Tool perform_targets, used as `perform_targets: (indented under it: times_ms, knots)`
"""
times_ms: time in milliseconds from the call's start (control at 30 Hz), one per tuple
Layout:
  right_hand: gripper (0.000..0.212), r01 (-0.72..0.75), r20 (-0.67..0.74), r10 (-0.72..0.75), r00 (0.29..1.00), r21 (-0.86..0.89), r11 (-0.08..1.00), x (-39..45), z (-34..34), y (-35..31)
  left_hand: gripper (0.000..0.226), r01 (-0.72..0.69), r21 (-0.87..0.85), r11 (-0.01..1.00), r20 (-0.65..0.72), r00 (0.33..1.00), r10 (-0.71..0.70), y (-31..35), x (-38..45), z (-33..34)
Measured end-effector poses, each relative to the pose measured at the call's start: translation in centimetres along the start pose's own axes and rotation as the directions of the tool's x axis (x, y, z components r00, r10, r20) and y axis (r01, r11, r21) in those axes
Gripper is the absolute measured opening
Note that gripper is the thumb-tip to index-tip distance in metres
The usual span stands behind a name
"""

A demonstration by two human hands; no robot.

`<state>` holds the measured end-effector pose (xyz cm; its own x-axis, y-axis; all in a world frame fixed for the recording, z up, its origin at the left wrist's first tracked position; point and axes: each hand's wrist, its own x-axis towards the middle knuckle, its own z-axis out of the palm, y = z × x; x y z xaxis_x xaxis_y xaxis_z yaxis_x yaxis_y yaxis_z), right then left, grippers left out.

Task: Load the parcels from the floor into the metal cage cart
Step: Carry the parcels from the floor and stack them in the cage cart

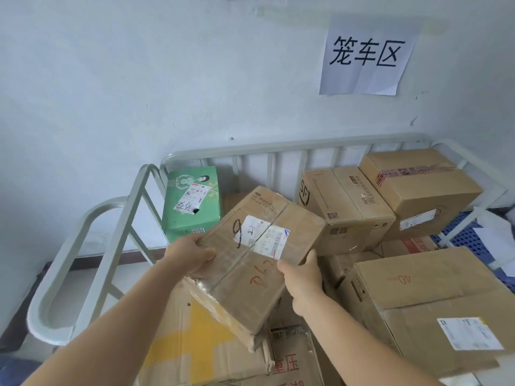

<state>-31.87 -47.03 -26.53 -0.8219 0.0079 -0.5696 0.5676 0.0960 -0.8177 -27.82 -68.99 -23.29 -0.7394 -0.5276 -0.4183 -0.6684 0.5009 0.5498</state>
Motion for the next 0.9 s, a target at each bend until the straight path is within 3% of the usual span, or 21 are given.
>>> perform_targets:
  times_ms: [100, 200, 433, 600, 900]
  knots:
    - [0.045, 0.065, -0.056, -0.074, 0.996, -0.142, 0.988, 3.6, -0.3, -3.1, 0.045, -0.004, -0.163, 0.987, -0.02, 1.0, 0.001, 1.9, 0.9, 0.9]
    - [0.028, 0.071, 0.017, -0.069, 0.997, -0.133, 0.989, 7.6, -0.6, -5.6, 0.055, -0.022, -0.222, 0.975, -0.054, 0.998, 0.01, 3.8, 2.4, 2.2]
    - [0.063, 0.119, 0.174, -0.068, 0.982, -0.305, 0.945, 16.3, 0.7, -9.1, 0.065, 0.021, -0.228, 0.973, -0.123, 0.991, -0.05, 6.6, 7.2, 5.1]
    - [0.052, 0.178, 0.253, -0.089, 0.963, -0.355, 0.918, 20.2, 2.8, -10.2, 0.064, 0.086, -0.213, 0.973, -0.147, 0.982, -0.119, 7.6, 11.6, 6.2]
    - [0.038, 0.212, 0.289, -0.08, 0.954, -0.46, 0.862, 26.2, 6.6, -8.9, 0.061, 0.174, -0.038, 0.984, -0.099, 0.979, -0.177, 6.5, 16.7, 7.8]
